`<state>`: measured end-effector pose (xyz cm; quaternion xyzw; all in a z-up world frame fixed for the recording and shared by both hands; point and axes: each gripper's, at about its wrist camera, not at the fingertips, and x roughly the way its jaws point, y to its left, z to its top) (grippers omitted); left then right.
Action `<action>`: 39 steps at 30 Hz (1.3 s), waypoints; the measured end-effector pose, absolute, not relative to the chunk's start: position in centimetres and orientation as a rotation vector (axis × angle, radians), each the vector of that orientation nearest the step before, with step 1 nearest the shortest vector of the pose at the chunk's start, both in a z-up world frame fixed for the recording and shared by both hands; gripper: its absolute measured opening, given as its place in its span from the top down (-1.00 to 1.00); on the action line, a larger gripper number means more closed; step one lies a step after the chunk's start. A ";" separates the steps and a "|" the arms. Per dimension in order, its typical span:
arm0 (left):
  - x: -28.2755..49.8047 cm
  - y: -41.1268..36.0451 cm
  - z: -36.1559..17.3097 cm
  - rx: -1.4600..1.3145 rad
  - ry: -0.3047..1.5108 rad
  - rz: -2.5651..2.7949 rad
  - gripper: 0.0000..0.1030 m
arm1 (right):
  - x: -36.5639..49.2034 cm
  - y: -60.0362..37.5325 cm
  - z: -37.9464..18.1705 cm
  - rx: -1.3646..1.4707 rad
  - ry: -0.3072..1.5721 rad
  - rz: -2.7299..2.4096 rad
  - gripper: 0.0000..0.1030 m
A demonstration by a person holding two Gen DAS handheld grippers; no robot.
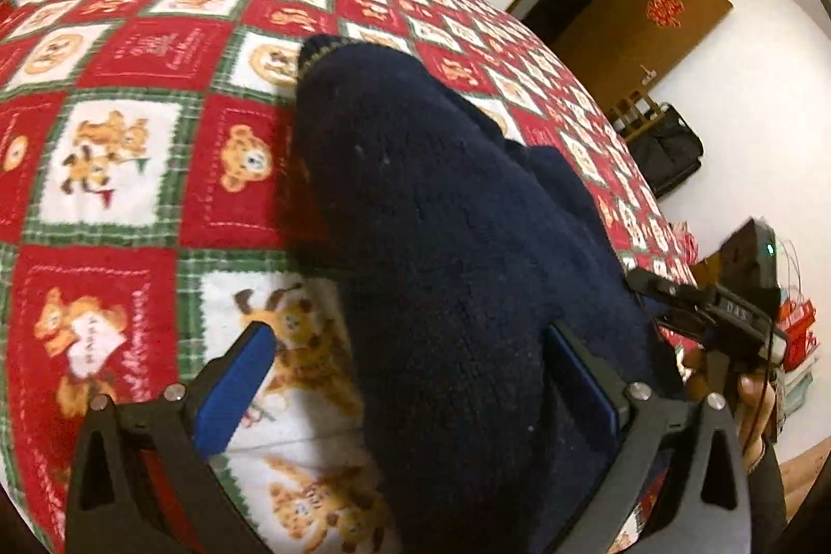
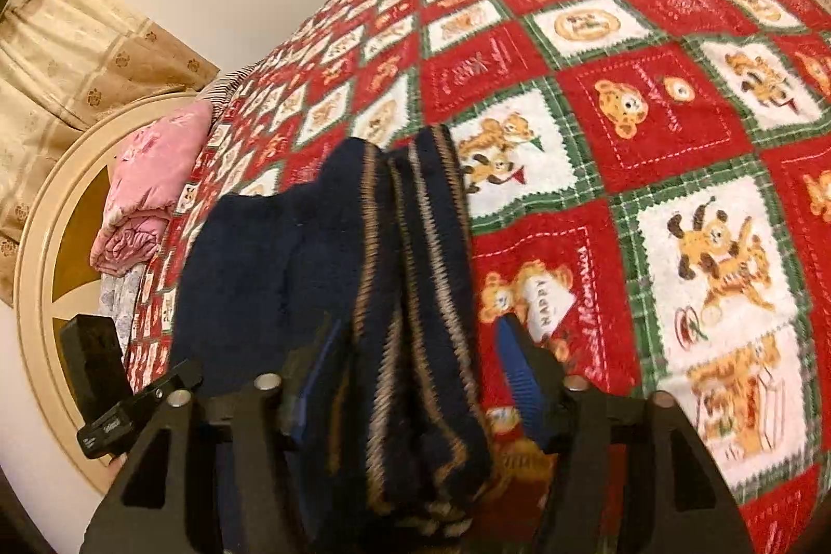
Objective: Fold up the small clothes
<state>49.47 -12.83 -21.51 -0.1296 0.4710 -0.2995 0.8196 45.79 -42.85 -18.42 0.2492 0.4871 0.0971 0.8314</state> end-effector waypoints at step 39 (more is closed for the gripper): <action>37.7 -7.4 -12.9 -0.062 0.786 -0.522 0.16 | 37.8 -30.1 -12.0 0.535 0.905 0.434 0.59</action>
